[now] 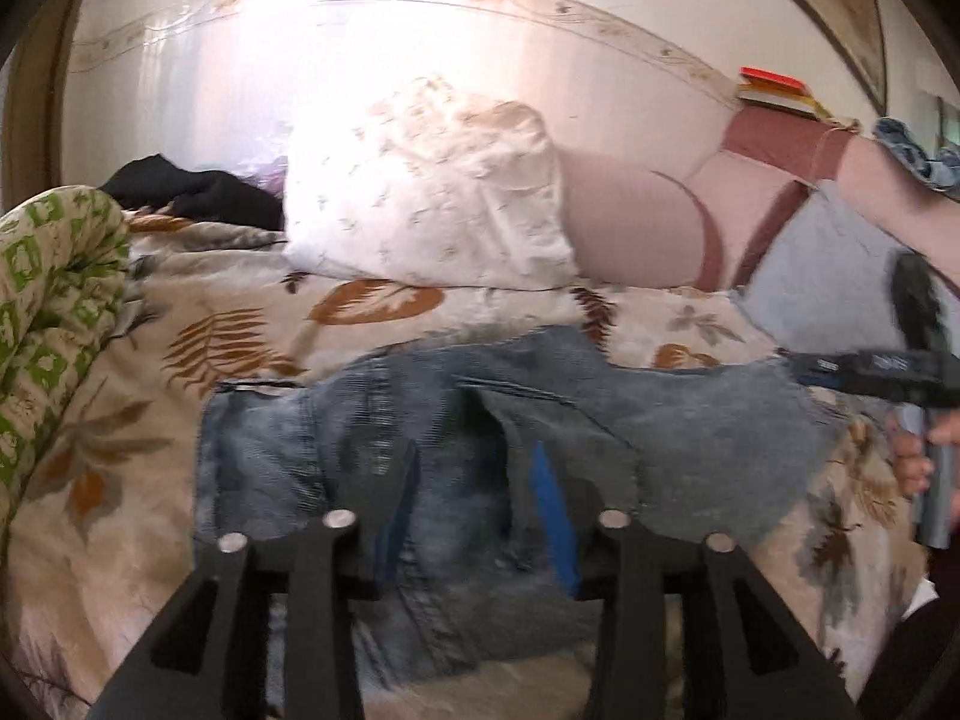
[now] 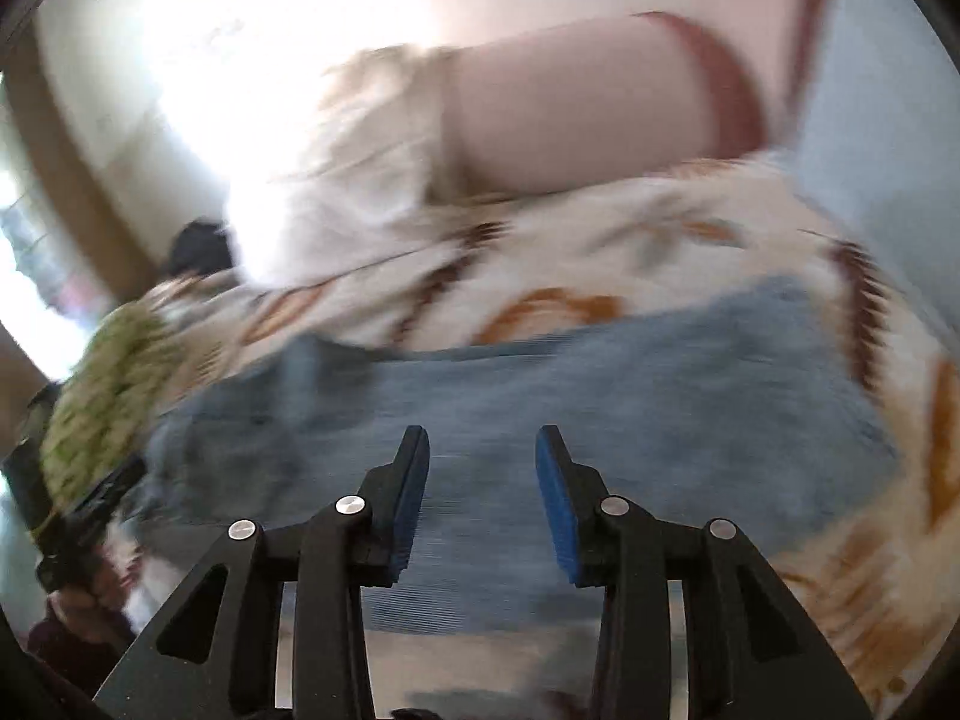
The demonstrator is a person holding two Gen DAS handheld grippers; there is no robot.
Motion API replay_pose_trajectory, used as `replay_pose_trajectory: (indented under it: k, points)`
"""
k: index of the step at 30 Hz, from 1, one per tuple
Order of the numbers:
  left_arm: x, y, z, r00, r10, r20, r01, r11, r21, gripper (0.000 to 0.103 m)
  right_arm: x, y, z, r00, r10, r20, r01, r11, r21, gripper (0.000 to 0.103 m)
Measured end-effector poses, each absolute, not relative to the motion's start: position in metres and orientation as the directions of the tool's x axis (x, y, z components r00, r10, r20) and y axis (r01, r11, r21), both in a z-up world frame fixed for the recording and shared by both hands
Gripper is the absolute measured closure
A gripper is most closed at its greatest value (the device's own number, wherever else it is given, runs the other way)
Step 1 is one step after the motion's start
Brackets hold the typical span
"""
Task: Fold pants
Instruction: 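Open both grippers and release the folded jeans onto the blanket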
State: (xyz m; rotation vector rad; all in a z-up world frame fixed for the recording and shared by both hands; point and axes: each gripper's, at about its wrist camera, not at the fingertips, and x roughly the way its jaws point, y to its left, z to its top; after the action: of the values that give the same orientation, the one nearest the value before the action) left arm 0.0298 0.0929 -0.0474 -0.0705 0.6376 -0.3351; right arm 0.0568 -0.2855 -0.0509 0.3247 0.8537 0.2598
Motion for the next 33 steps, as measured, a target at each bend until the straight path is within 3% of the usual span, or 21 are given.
replay_pose_trajectory:
  k: [2,3,6,11,16,20,26,33]
  points:
    - [0.026,0.087,-0.046,0.748,-0.316,-0.584,0.28,0.948,-0.154,0.034,0.074,-0.26,-0.05,0.601,0.399,-0.692,-0.139,0.905,0.401,0.067]
    - [0.025,0.084,-0.047,0.739,-0.318,-0.594,0.283,0.947,-0.155,0.032,0.084,-0.248,-0.05,0.584,0.418,-0.696,-0.161,0.9,0.405,0.067]
    - [0.02,0.074,-0.052,0.694,-0.362,-0.622,0.325,0.929,-0.178,0.031,0.119,-0.211,-0.052,0.534,0.433,-0.726,-0.212,0.9,0.381,0.066]
    - [0.019,0.07,-0.05,0.724,-0.324,-0.608,0.345,0.934,-0.087,0.031,0.165,-0.169,-0.052,0.484,0.429,-0.762,-0.246,0.903,0.352,0.066]
    - [0.029,0.084,-0.055,0.678,-0.375,-0.633,0.312,0.926,-0.215,0.031,0.187,-0.144,-0.061,0.466,0.428,-0.774,-0.25,0.903,0.349,0.065]
    - [0.024,0.072,-0.056,0.696,-0.343,-0.631,0.339,0.931,-0.133,0.031,0.192,-0.137,-0.068,0.454,0.421,-0.785,-0.249,0.906,0.342,0.065]
    - [0.027,0.067,-0.065,0.661,-0.34,-0.669,0.343,0.93,-0.133,0.031,0.152,-0.172,-0.067,0.473,0.386,-0.792,-0.217,0.922,0.32,0.065]
    - [0.013,0.031,-0.065,0.721,-0.294,-0.628,0.4,0.916,0.029,0.031,0.053,-0.226,-0.072,0.532,0.273,-0.801,-0.153,0.962,0.227,0.062]
